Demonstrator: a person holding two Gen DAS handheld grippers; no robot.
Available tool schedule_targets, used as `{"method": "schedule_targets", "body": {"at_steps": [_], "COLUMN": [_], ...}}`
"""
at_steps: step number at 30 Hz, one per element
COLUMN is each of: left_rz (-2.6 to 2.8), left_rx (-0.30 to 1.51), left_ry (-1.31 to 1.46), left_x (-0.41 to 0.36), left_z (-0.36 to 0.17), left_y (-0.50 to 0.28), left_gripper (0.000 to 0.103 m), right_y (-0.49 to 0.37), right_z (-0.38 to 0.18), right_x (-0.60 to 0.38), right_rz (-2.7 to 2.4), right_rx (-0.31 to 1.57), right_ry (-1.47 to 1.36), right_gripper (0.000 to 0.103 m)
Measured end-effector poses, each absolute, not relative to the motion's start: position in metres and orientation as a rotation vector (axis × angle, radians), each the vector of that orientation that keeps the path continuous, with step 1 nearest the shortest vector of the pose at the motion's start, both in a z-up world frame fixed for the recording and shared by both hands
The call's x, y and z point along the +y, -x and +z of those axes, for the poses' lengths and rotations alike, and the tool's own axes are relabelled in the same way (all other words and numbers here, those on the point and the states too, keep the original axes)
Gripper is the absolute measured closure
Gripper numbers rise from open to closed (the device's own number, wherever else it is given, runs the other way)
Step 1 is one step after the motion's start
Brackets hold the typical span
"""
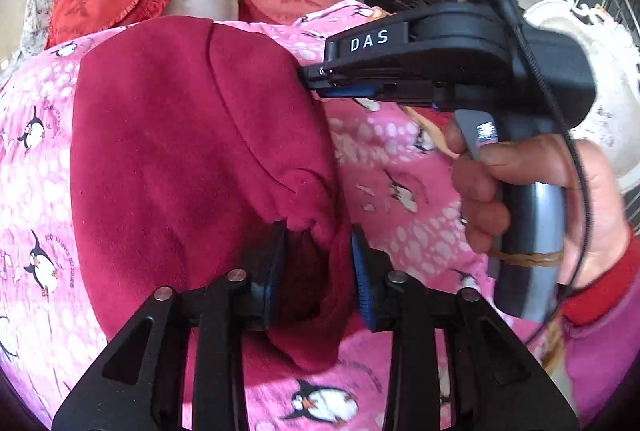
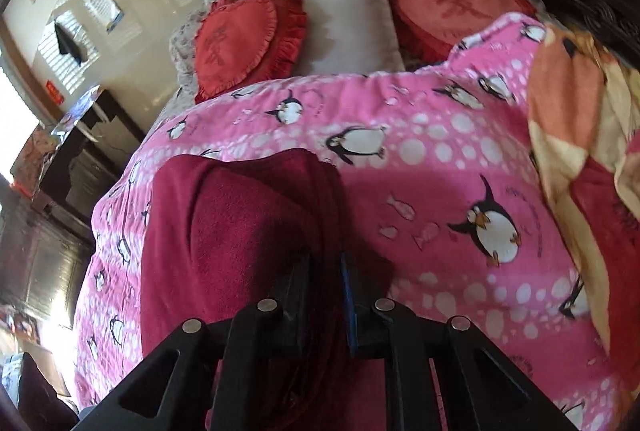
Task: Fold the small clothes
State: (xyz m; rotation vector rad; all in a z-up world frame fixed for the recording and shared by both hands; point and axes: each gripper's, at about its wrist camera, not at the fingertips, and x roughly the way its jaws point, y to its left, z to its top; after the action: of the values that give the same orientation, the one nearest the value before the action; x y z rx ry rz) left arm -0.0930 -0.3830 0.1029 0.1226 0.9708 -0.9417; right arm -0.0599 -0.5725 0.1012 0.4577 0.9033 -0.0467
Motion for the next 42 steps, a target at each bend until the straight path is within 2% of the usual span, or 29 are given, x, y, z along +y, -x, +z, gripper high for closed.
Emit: {"method": "schedule_targets", "body": {"at_steps": [1,3,6,9,13,19,23,27,31,37,42], "left_rz": [-0.965,-1.001,-1.008,-0.900,-0.776,-0.728,-0.709,-0.682,-0.648,-0.615,-0.601], "left_rx": [0.975,0.951,0.851,0.804,0.884,1.005,1.025,0.959,0.881,0.892,0.926], "left_ry": [-0.108,-0.089,-0.089,-0.158,-0.157,-0.184,-0.166,-0.123,-0.106,-0.155,-0.172], "left_x": [-0.376,-0.359,-0.324,-0.303,-0.294,-0.295,-0.288,-0.274,-0.272,-0.297,-0.311], "left_z": [0.111,0.129,0.148,0.147,0.121,0.071,0.058,0.080,0.100,0.090,0.076], "left_y": [0.092,0.099,0.112,0.109,0.095,0.092,0.096,0.099,0.098,0.086,0.078], "left_gripper": [0.062,0.046,0.034,0.034,0.034,0.034,0.034,0.034,0.034,0.034,0.034], "right_y": [0.064,0.076,0.092,0.113,0.118,0.134,0.153,0.162,0.164,0.125,0.090], "right_z": [0.102,0.112,0.137,0.155,0.153,0.089,0.064,0.084,0.115,0.132,0.121], "right_x": [-0.577,-0.579,-0.568,-0.544,-0.495,-0.468,-0.489,-0.495,-0.499,-0.489,-0.491], "right_rz": [-0.043,-0.077,-0.048,0.049,0.187,0.062,0.045,0.048,0.026,0.043,-0.001], "right_rx": [0.882,0.846,0.797,0.758,0.788,0.970,0.980,0.943,0.816,0.765,0.788], "right_ry": [-0.487,-0.466,-0.421,-0.397,-0.321,-0.149,-0.273,-0.295,-0.313,-0.300,-0.262], "right_gripper": [0.074,0.065,0.065,0.065,0.065,0.065,0.065,0.065,0.063,0.063,0.063]}}
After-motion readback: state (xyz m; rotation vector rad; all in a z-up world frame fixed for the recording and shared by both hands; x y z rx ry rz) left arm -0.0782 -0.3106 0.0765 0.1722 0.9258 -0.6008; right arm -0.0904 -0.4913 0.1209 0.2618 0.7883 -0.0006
